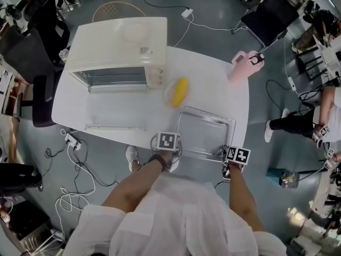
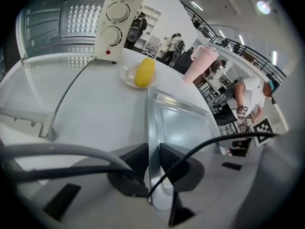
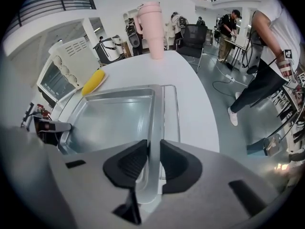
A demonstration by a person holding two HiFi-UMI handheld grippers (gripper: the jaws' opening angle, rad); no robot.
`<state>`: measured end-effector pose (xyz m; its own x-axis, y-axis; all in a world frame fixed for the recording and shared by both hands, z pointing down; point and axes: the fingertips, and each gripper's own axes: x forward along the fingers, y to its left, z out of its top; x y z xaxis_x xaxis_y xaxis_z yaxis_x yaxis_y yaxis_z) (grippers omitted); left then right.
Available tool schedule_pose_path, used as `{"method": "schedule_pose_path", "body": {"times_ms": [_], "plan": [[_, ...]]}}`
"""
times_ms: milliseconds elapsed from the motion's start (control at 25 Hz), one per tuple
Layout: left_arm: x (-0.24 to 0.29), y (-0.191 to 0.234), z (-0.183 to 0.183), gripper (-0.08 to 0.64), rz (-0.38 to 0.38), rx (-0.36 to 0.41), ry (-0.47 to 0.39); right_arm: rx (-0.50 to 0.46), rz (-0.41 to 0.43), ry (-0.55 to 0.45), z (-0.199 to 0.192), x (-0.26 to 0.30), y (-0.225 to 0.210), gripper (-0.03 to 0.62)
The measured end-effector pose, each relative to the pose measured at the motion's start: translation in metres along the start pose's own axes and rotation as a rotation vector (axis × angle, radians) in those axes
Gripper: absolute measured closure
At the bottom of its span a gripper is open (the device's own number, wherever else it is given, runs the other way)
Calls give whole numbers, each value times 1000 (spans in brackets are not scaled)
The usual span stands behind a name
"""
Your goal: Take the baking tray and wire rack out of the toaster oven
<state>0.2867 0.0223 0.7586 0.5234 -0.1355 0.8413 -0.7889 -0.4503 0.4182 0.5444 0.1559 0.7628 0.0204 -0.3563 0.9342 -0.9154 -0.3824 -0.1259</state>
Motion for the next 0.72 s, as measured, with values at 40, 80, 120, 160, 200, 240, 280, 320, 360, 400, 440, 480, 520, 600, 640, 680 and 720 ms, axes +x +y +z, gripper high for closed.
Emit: {"method": "schedule_pose_path", "body": {"times_ms": [40, 80, 120, 160, 200, 240, 280, 320, 360, 400, 440, 480, 520, 600, 640, 680, 720], "plan": [[3, 3, -1, 503, 5, -2, 2, -1, 3, 1, 0, 3, 1, 505], [5, 5, -3, 503, 7, -5, 8, -2, 5, 1, 0, 5, 2, 505], [6, 6, -3, 502, 9, -9, 12, -2, 7, 3, 1, 6, 2, 506], [8, 6, -4, 501, 10, -11, 15, -3, 7, 4, 1, 6, 3, 506], [9, 7, -4, 497, 12, -12, 17, -5, 6, 7, 1, 7, 3, 506], [11, 8, -4, 495, 17, -11, 20, -8, 6, 9, 2, 7, 4, 506], [12, 10, -3, 492, 25, -7, 23, -8, 8, 12, 3, 8, 5, 506], [12, 13, -3, 489, 39, 2, 24, -8, 11, 15, 2, 9, 6, 506], [12, 17, -1, 489, 60, 19, 23, -9, 12, 18, 2, 9, 7, 506], [11, 21, 1, 486, 85, 41, 21, -12, 11, 22, 1, 10, 8, 506], [10, 23, 1, 483, 100, 61, 23, -17, 5, 27, 0, 9, 8, 506], [10, 22, 1, 480, 99, 73, 26, -22, -4, 31, -2, 9, 7, 505], [11, 19, 0, 471, 89, 81, 30, -29, -13, 36, -4, 8, 7, 504], [13, 13, 1, 443, 64, 92, 27, -42, -23, 44, -5, 8, 7, 502], [13, 11, 3, 432, 56, 100, 24, -48, -23, 48, -6, 8, 8, 501], [14, 10, 3, 422, 52, 109, 24, -53, -23, 51, -6, 8, 8, 498], [14, 8, 3, 420, 50, 122, 31, -55, -23, 49, -5, 7, 8, 495]]}}
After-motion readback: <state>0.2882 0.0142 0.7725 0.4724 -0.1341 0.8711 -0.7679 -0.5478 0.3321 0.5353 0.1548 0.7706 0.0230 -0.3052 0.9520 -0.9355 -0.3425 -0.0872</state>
